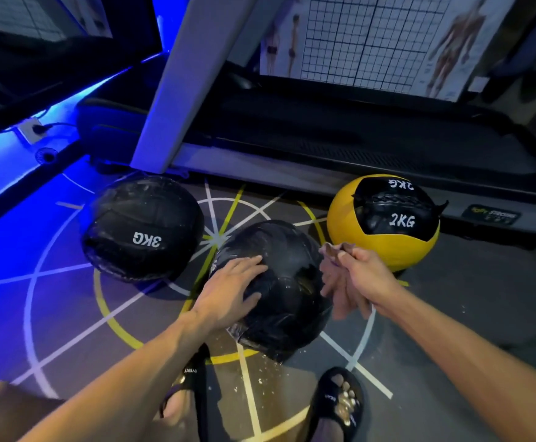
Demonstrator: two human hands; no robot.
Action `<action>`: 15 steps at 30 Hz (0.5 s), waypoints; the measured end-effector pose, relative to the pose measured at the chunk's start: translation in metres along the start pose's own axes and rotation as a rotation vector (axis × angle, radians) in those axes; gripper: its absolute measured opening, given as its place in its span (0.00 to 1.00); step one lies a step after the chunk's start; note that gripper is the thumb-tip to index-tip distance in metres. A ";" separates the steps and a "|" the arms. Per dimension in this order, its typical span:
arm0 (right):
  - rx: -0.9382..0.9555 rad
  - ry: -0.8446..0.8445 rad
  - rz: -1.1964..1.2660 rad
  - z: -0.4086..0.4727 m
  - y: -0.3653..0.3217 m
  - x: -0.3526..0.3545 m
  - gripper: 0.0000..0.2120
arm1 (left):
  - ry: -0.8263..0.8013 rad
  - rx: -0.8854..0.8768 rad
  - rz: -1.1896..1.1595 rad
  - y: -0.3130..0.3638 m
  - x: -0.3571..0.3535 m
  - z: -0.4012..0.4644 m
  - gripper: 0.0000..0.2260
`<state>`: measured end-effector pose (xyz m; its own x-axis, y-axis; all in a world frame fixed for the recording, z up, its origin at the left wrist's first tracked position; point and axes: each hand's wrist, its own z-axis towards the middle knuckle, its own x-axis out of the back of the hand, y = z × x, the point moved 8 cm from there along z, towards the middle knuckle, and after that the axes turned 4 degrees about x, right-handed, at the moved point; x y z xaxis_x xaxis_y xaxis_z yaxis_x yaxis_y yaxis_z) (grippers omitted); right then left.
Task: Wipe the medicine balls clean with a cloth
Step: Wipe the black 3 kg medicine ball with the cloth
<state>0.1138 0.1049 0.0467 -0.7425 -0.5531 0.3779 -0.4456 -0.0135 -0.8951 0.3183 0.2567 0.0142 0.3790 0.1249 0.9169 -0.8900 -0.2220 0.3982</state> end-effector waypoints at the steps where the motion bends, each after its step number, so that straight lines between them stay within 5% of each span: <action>1: -0.009 0.014 0.003 -0.004 0.004 -0.004 0.14 | 0.057 0.029 -0.016 -0.003 0.007 -0.002 0.26; 4: -0.034 0.077 -0.012 -0.009 0.021 -0.012 0.14 | 0.067 0.153 0.010 -0.014 0.012 -0.004 0.22; 9: -0.092 0.112 0.086 -0.001 0.087 -0.032 0.12 | 0.058 0.076 0.063 -0.016 0.017 0.005 0.13; 15: -0.104 0.200 0.069 -0.045 0.054 -0.049 0.11 | -0.009 -0.020 0.214 -0.004 0.028 0.031 0.09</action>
<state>0.1040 0.1685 -0.0092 -0.8528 -0.3737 0.3649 -0.4315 0.1104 -0.8953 0.3399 0.2315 0.0389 0.1833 0.0682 0.9807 -0.9552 -0.2234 0.1941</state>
